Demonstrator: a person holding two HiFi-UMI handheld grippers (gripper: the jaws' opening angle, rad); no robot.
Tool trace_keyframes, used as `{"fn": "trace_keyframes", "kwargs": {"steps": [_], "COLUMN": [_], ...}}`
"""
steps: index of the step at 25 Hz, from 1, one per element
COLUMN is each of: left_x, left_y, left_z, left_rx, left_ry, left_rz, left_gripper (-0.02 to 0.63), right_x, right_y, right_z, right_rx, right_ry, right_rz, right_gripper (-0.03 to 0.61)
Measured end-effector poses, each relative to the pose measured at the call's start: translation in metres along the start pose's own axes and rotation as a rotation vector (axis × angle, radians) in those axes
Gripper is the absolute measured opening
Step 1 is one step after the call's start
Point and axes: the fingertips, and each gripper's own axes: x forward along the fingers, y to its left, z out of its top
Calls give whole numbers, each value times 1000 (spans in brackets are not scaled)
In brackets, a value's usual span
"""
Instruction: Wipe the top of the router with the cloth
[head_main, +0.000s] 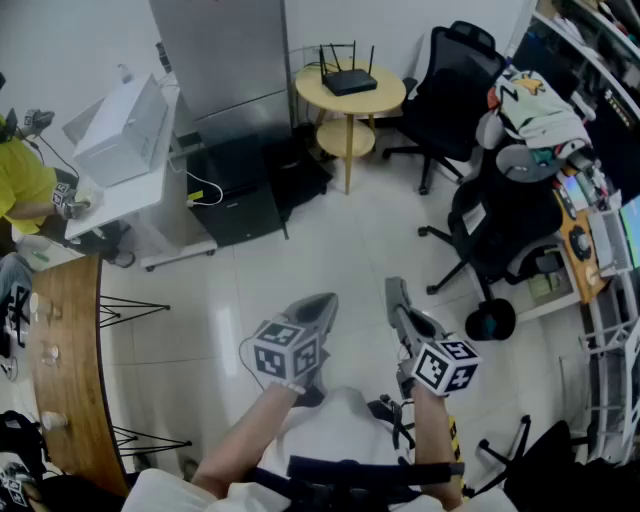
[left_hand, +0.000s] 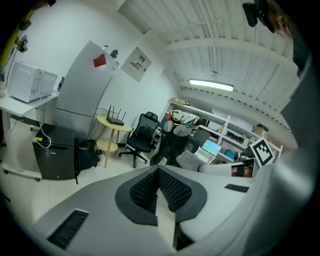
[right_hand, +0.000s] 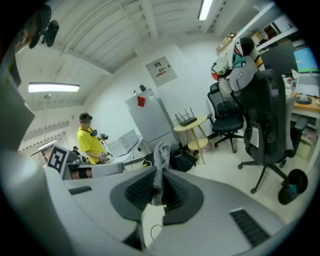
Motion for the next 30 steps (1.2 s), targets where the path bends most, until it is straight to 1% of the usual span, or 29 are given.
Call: {"fn": "trace_keyframes", "kwargs": {"steps": [4, 7, 10, 14, 19, 23, 27, 30], "left_x": [-5, -13, -19, -15, 14, 46, 89, 127], "left_y": [17, 32, 52, 70, 87, 113, 140, 151], "left_z": [7, 10, 17, 23, 30, 53, 94, 124], "left_rx": [18, 33, 26, 0, -16, -18, -15, -8], "left_ry": [11, 30, 27, 12, 21, 9, -1, -7], "left_rz": [-6, -15, -6, 13, 23, 57, 83, 90], "left_gripper": [-2, -2, -2, -2, -2, -2, -2, -2], "right_x": [19, 37, 56, 68, 102, 145, 195, 228], "right_y": [15, 33, 47, 42, 25, 4, -17, -39], "right_z": [1, -5, -7, 0, 7, 34, 84, 122], "right_rx": [9, 19, 14, 10, 35, 49, 33, 28], "right_ry": [-8, -1, 20, 30, 58, 60, 58, 54], "right_rz": [1, 11, 25, 16, 37, 77, 107, 122], "right_gripper": [35, 35, 35, 35, 35, 35, 35, 35]}}
